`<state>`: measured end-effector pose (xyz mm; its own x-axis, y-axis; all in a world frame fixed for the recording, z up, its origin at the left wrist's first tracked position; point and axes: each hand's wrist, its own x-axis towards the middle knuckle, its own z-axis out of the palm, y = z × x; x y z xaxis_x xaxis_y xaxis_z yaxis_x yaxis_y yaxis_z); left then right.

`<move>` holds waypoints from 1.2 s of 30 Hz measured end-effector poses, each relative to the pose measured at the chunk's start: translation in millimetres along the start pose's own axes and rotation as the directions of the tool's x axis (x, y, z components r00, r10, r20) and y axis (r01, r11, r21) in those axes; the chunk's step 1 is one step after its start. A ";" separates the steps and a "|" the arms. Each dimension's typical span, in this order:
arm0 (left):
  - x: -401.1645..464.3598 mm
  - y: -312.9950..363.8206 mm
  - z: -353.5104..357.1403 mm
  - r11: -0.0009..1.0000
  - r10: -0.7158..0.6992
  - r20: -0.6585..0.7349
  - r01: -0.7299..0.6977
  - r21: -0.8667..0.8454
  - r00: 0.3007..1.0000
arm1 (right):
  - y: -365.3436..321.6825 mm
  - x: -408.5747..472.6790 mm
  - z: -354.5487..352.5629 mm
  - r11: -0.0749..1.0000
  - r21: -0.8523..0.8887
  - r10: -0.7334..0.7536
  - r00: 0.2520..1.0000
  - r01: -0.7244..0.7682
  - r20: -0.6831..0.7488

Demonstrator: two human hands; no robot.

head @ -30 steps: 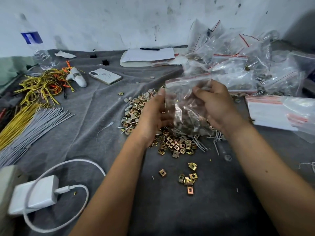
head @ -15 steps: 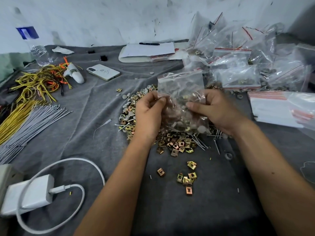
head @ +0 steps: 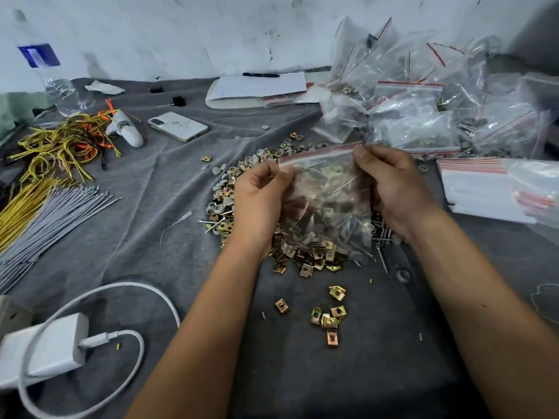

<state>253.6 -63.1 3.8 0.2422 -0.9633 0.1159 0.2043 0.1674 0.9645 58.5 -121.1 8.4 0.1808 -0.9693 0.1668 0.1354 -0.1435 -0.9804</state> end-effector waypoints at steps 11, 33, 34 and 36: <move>1.7 -9.5 2.4 0.947 0.196 0.068 -0.207 0.246 0.978 | -0.7 0.5 -2.4 0.993 -0.070 -0.098 0.994 0.095 -0.043; -0.3 -7.7 -0.2 0.903 0.165 0.211 -0.234 0.360 0.963 | 0.0 -4.1 4.4 0.913 -0.312 -0.181 0.947 0.262 0.264; 0.2 -8.7 0.0 0.908 0.171 0.196 -0.232 0.350 0.966 | 0.1 -4.1 4.4 0.907 -0.331 -0.171 0.945 0.262 0.278; 0.9 -10.0 0.4 0.903 0.178 0.179 -0.232 0.362 0.968 | 1.4 -3.8 4.2 0.883 -0.376 -0.177 0.942 0.280 0.287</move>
<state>251.4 -65.8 -5.6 0.1013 -0.9400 0.3258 -0.2153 0.2990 0.9297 62.1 -116.7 6.9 0.4258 -0.8299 0.3604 -0.1964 -0.4736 -0.8586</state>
